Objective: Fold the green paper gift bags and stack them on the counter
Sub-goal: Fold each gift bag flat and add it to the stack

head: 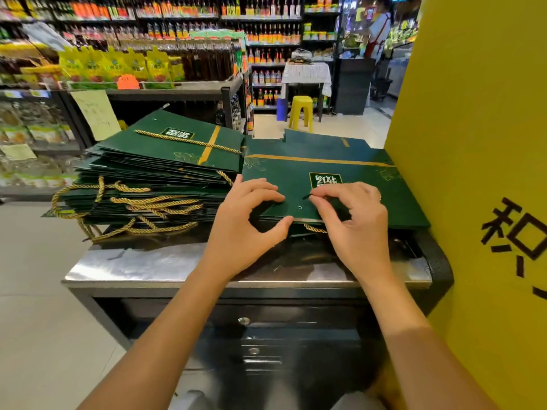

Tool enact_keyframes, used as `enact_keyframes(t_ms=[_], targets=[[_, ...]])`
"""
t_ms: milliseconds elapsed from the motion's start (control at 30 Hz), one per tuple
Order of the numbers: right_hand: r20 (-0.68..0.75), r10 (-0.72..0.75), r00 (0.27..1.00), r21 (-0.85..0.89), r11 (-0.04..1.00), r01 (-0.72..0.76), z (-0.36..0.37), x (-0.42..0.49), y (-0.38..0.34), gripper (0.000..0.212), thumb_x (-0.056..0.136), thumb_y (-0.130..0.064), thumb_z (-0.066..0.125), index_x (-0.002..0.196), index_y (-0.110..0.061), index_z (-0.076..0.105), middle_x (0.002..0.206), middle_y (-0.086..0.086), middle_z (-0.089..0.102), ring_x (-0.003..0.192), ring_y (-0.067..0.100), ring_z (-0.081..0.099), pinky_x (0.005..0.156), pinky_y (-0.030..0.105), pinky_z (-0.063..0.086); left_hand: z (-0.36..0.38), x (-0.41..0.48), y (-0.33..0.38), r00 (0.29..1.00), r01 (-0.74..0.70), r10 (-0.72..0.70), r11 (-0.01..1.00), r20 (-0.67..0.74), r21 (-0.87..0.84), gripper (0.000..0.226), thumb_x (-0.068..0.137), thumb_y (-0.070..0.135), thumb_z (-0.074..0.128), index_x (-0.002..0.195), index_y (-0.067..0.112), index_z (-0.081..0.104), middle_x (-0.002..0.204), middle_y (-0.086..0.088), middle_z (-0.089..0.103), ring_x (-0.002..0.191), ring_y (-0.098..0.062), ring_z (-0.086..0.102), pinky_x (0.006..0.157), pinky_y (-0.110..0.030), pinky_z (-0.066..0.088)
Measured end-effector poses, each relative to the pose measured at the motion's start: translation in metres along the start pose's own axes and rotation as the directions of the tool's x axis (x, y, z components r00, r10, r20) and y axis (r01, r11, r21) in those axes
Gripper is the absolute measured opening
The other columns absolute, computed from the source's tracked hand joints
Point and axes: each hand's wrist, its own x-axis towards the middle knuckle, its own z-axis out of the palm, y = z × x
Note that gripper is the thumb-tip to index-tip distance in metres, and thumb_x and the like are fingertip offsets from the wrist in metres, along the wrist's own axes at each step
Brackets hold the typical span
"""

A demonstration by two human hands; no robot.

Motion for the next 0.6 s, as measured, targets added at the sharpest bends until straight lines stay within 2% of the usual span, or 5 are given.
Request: enact_keyframes(t_ms=[67, 133, 433, 600], targets=[[0.031, -0.054, 0.998, -0.026, 0.998, 0.055, 0.0005, -0.0024, 0.0000, 0.009, 0.090, -0.010, 0.075, 0.100, -0.010, 0.076, 0.099, -0.006, 0.074, 0.098, -0.002, 0.056, 0.093, 0.034, 0.041, 0.0001, -0.0004, -0.0005, 1.000, -0.005, 0.005, 1.000, -0.002, 0.006, 0.034, 0.083, 0.038, 0.074, 0.109, 0.016, 0.074, 0.118, 0.006, 0.067, 0.124, -0.006, 0.057, 0.125, -0.050, 0.021], [0.054, -0.078, 0.995, -0.044, 0.996, 0.080, -0.0002, -0.0046, 0.0000, 0.010, 0.091, -0.009, 0.074, 0.101, -0.010, 0.075, 0.099, -0.002, 0.075, 0.098, 0.005, 0.057, 0.093, 0.032, 0.040, 0.0000, -0.0006, -0.0007, 1.000, -0.005, 0.005, 1.000, -0.008, 0.003, 0.033, 0.083, 0.038, 0.072, 0.109, 0.016, 0.074, 0.117, 0.007, 0.068, 0.122, -0.005, 0.057, 0.125, -0.050, 0.022], [0.117, -0.053, 0.992, -0.023, 0.998, 0.056, 0.0021, -0.0056, 0.0029, 0.012, 0.096, -0.011, 0.067, 0.106, -0.011, 0.074, 0.104, -0.003, 0.074, 0.101, 0.011, 0.063, 0.093, 0.034, 0.044, 0.0002, -0.0013, 0.0000, 1.000, -0.018, 0.018, 1.000, -0.018, 0.006, 0.031, 0.086, 0.039, 0.068, 0.107, 0.018, 0.074, 0.115, 0.009, 0.069, 0.119, 0.001, 0.057, 0.126, -0.043, 0.022], [0.123, -0.047, 0.991, -0.013, 0.999, 0.049, 0.0013, -0.0049, 0.0030, 0.014, 0.096, -0.010, 0.067, 0.107, -0.011, 0.074, 0.104, -0.003, 0.074, 0.101, 0.012, 0.064, 0.089, 0.037, 0.046, 0.0003, -0.0028, 0.0007, 1.000, -0.020, 0.020, 1.000, -0.023, 0.019, 0.029, 0.090, 0.042, 0.065, 0.108, 0.021, 0.075, 0.114, 0.010, 0.071, 0.119, -0.004, 0.060, 0.125, -0.040, 0.024]])
